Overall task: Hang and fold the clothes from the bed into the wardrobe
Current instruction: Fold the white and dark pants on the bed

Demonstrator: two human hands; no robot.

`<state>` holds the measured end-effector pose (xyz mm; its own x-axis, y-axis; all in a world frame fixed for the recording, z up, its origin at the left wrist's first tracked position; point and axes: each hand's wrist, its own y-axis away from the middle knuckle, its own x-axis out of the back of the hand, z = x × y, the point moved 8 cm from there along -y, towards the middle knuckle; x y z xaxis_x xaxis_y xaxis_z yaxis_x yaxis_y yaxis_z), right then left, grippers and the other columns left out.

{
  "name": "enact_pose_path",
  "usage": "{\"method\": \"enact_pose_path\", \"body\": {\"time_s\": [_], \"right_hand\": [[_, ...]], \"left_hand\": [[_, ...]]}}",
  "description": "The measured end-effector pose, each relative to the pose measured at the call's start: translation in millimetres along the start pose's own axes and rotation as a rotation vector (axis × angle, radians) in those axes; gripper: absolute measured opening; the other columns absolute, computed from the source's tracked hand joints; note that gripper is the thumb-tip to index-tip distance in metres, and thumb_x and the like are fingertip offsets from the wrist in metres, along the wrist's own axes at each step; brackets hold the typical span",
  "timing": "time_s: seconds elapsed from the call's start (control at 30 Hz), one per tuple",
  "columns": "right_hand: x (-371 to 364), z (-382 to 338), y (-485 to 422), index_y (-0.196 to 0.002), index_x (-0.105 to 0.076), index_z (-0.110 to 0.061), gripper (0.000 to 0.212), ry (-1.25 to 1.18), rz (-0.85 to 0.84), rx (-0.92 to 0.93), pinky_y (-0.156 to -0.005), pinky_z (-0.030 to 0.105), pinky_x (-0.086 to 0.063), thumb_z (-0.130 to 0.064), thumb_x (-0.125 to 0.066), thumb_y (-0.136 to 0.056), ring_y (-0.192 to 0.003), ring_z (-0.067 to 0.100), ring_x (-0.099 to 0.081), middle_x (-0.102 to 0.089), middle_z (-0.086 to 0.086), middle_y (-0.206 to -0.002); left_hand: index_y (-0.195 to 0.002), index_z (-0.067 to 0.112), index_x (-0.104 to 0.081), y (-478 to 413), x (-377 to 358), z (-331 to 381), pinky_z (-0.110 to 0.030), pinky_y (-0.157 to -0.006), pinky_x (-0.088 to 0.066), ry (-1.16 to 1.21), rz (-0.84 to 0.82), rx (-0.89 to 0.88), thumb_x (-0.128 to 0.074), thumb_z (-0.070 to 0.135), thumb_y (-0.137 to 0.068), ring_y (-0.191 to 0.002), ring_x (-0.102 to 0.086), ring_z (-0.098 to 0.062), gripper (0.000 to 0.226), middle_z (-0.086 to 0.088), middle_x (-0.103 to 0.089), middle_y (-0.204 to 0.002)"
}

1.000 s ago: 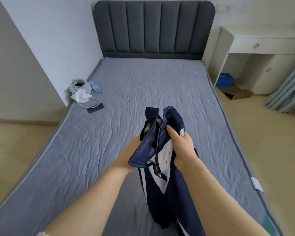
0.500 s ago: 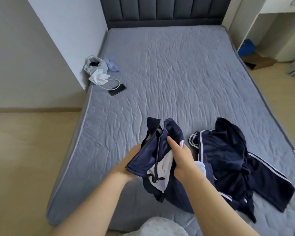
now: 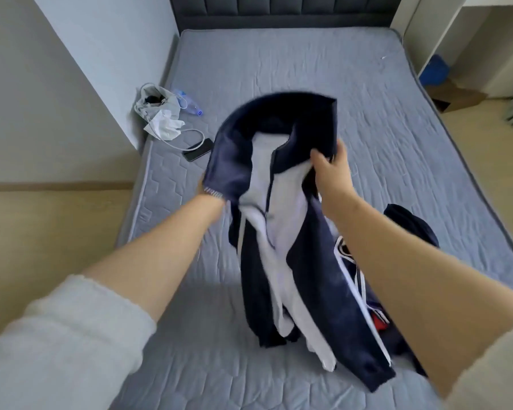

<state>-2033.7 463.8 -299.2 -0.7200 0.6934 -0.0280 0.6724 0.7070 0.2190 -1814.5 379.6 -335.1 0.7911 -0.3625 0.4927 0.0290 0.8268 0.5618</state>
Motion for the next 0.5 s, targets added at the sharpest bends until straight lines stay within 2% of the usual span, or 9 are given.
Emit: {"method": "enact_pose_path", "body": {"time_s": [0.07, 0.13, 0.17, 0.23, 0.27, 0.33, 0.4, 0.43, 0.5], "right_hand": [[-9, -3, -23, -0.149, -0.011, -0.024, 0.065, 0.118, -0.040, 0.013, -0.102, 0.028, -0.032, -0.021, -0.045, -0.095, -0.129, 0.019, -0.037, -0.028, 0.002, -0.150], [-12, 14, -27, -0.149, -0.011, -0.025, 0.067, 0.288, -0.060, 0.001, -0.103, 0.037, -0.033, -0.019, -0.046, -0.092, -0.124, 0.024, -0.040, -0.026, 0.004, -0.152], [-13, 29, -23, -0.149, -0.014, -0.024, 0.066, 0.332, -0.077, -0.024, -0.105, 0.040, -0.034, -0.017, -0.046, -0.091, -0.125, 0.025, -0.041, -0.028, 0.004, -0.151], [-12, 67, -11, -0.149, -0.016, -0.023, 0.064, 0.345, -0.117, -0.133, -0.107, 0.039, -0.034, -0.016, -0.046, -0.092, -0.134, 0.024, -0.035, -0.025, 0.002, -0.153], [-10, 86, -4, -0.149, -0.018, -0.023, 0.062, 0.345, -0.131, -0.195, -0.105, 0.037, -0.035, -0.015, -0.045, -0.093, -0.134, 0.024, -0.035, -0.025, 0.001, -0.153], [-2, 118, 6, -0.147, -0.025, -0.021, 0.058, 0.355, -0.138, -0.304, -0.094, 0.034, -0.043, -0.015, -0.044, -0.093, -0.119, 0.024, -0.049, -0.035, 0.004, -0.147], [5, 151, 15, -0.144, -0.031, -0.020, 0.053, 0.380, -0.132, -0.399, -0.078, 0.030, -0.046, -0.015, -0.045, -0.093, -0.100, 0.024, -0.059, -0.052, 0.003, -0.124], [8, 169, 21, -0.143, -0.033, -0.020, 0.051, 0.397, -0.134, -0.441, -0.076, 0.029, -0.045, -0.015, -0.045, -0.094, -0.103, 0.026, -0.059, -0.055, -0.002, -0.111], [14, 210, 32, -0.143, -0.034, -0.021, 0.051, 0.426, -0.151, -0.514, -0.078, 0.030, -0.043, -0.014, -0.044, -0.094, -0.115, 0.029, -0.054, -0.058, 0.000, -0.116]], "left_hand": [[-0.128, -0.002, -0.040, -12, -9, 26, -0.027, -0.084, -0.033, 0.090, -0.044, -0.162, -0.049, 0.021, -0.095, -0.108, -0.049, -0.022, 0.041, -0.013, -0.053, -0.116], [-0.136, 0.007, -0.034, -12, -30, 31, -0.024, -0.082, -0.030, -0.015, -0.147, -0.236, -0.052, 0.020, -0.094, -0.108, -0.044, -0.017, 0.048, -0.010, -0.046, -0.132], [-0.127, 0.008, -0.042, -15, -42, 23, -0.024, -0.077, -0.032, -0.067, -0.197, -0.254, -0.051, 0.018, -0.094, -0.105, -0.045, -0.018, 0.035, -0.010, -0.051, -0.125], [-0.089, 0.017, -0.051, -24, -59, 0, -0.024, -0.062, -0.033, -0.104, -0.232, -0.212, -0.049, 0.013, -0.093, -0.096, -0.048, -0.020, 0.007, -0.006, -0.055, -0.091], [-0.078, 0.021, -0.047, -27, -66, -13, -0.023, -0.058, -0.033, -0.098, -0.240, -0.184, -0.049, 0.011, -0.093, -0.091, -0.049, -0.019, 0.018, -0.005, -0.053, -0.082], [-0.078, 0.023, -0.047, -35, -82, -38, -0.023, -0.052, -0.034, -0.114, -0.268, -0.124, -0.048, 0.011, -0.092, -0.083, -0.052, -0.020, 0.018, -0.006, -0.054, -0.086], [-0.083, 0.023, -0.052, -44, -100, -68, -0.021, -0.047, -0.034, -0.097, -0.299, -0.058, -0.048, 0.011, -0.091, -0.077, -0.057, -0.019, 0.015, -0.006, -0.056, -0.089], [-0.081, 0.024, -0.053, -49, -108, -84, -0.020, -0.047, -0.034, -0.098, -0.304, -0.032, -0.049, 0.010, -0.090, -0.074, -0.058, -0.018, 0.017, -0.005, -0.057, -0.087], [-0.069, 0.028, -0.048, -60, -125, -119, -0.022, -0.052, -0.035, -0.127, -0.302, 0.000, -0.048, 0.009, -0.089, -0.073, -0.057, -0.020, 0.028, -0.003, -0.057, -0.080]]}}
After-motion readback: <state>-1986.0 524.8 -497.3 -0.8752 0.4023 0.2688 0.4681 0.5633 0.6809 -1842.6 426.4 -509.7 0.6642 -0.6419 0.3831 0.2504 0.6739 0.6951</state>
